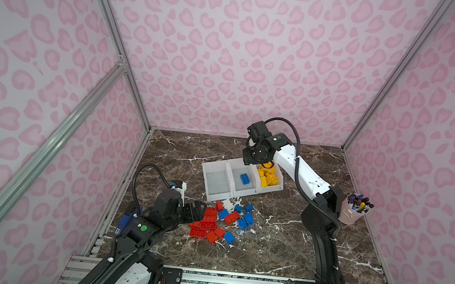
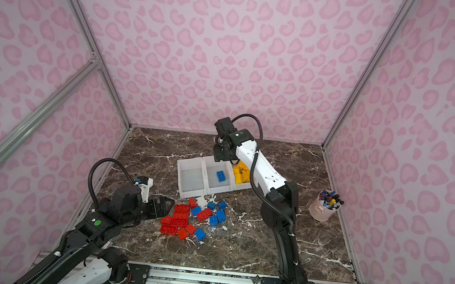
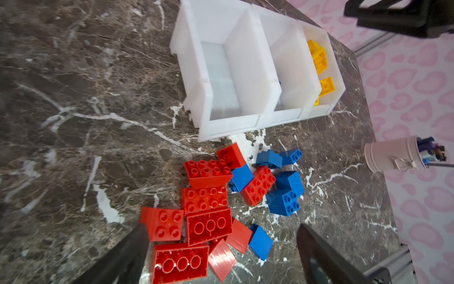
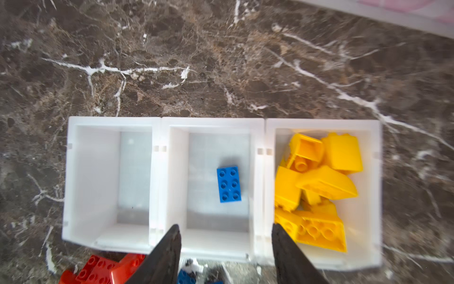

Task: Sort the legos into containers by color
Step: Place the lego in the container, then pick up the lego from the center of the table.

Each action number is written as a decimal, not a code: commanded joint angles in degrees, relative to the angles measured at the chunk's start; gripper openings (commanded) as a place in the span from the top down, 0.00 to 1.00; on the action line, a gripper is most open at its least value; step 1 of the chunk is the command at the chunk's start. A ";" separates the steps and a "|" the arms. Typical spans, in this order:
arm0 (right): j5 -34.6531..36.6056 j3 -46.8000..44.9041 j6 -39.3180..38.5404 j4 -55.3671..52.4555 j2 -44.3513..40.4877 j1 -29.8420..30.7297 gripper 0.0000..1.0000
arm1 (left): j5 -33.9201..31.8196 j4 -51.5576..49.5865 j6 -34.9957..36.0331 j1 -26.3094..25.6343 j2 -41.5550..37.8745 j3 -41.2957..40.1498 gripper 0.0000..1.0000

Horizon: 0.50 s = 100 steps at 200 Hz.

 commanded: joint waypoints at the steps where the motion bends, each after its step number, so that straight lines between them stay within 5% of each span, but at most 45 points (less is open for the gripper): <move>1: -0.99 -11.46 1.64 6.15 -10.38 -1.95 0.39 | 2.85 4.82 4.97 -4.10 4.19 2.28 0.04; 51: -6.08 -42.29 5.65 16.42 -34.12 -10.23 0.39 | -1.34 3.27 15.37 -17.83 20.85 12.23 0.04; 100: -6.67 -57.13 6.94 18.53 -47.36 -16.37 0.38 | -4.56 -2.50 23.47 -25.70 39.07 23.21 0.07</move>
